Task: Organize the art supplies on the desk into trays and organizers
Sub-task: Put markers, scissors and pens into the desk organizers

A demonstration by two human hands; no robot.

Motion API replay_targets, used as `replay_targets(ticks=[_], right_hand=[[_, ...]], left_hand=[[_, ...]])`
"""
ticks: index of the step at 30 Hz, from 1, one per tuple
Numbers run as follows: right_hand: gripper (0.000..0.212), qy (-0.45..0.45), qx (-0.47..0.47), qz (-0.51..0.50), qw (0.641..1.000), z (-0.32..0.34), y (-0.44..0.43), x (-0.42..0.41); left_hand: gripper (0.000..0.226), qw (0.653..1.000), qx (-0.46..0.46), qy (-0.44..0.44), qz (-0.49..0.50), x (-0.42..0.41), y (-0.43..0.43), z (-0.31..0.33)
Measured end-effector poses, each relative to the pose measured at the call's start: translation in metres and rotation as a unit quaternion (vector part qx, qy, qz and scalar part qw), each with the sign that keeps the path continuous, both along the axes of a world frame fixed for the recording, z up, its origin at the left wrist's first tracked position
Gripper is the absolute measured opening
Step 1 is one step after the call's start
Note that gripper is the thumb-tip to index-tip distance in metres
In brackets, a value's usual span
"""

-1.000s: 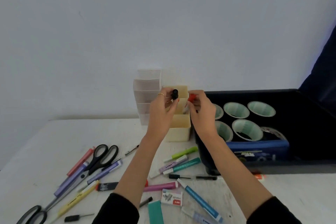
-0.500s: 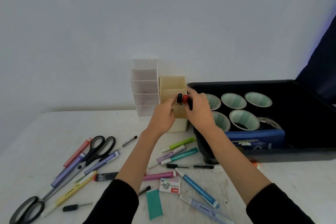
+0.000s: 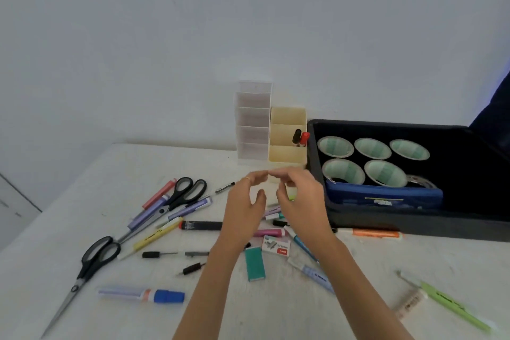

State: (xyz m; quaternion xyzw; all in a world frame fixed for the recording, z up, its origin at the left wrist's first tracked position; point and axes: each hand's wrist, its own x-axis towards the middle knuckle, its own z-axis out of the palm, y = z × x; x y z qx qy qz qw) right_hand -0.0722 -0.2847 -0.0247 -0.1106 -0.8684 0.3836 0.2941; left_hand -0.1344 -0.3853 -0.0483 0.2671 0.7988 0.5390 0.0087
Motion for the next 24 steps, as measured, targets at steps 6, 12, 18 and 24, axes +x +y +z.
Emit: replay_targets(ticks=[6,12,18,24], right_hand=[[0.031,-0.080,-0.038,0.044,0.995,-0.029,-0.048,0.003],[0.032,-0.105,-0.061,0.116,0.986,-0.049,-0.090,-0.011],[0.029,-0.160,-0.012,0.154,0.975,-0.054,-0.124,-0.035],[0.028,-0.148,0.029,0.101,0.983,-0.056,-0.119,-0.056]], left_hand=[[0.043,0.997,-0.003,-0.036,0.071,0.021,-0.054,-0.012],[0.035,0.990,-0.019,-0.029,0.136,0.021,-0.115,-0.025],[0.036,0.976,-0.050,-0.020,0.211,0.001,-0.165,-0.028],[0.037,0.960,-0.035,-0.039,0.275,-0.020,-0.209,-0.030]])
